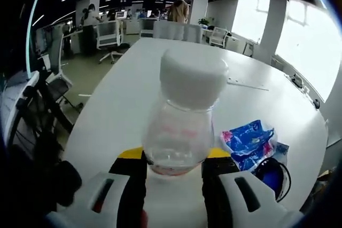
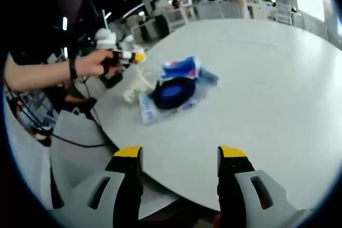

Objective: Arrange the tabletop items into an orderly group along one side of the table until the central work area is clear of visible clutter.

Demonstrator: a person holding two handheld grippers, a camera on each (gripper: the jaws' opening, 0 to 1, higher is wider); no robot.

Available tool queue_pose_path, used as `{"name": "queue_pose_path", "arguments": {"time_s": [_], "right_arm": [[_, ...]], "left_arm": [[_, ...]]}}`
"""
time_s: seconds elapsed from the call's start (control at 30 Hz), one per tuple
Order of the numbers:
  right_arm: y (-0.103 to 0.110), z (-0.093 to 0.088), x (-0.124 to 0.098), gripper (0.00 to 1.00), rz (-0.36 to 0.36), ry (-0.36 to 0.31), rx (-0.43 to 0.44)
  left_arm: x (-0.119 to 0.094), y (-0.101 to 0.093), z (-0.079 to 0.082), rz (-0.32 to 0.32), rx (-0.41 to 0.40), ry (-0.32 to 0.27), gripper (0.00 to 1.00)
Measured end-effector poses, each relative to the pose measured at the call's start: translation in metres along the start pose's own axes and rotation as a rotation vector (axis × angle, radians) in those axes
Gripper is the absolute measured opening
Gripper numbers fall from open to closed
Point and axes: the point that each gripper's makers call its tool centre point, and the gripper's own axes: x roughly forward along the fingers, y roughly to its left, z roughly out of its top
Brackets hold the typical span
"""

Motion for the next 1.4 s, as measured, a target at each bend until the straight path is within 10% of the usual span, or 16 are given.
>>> {"name": "queue_pose_path", "arguments": {"time_s": [0.6, 1.4], "right_arm": [[0.006, 0.011, 0.006, 0.55, 0.022, -0.012, -0.028], [0.013, 0.038, 0.026, 0.55, 0.079, -0.03, -0.084]], "left_arm": [[-0.028, 0.001, 0.002, -0.03, -0.022, -0.015, 0.47], [-0.092, 0.009, -0.053, -0.006, -0.064, -0.025, 0.46]]}}
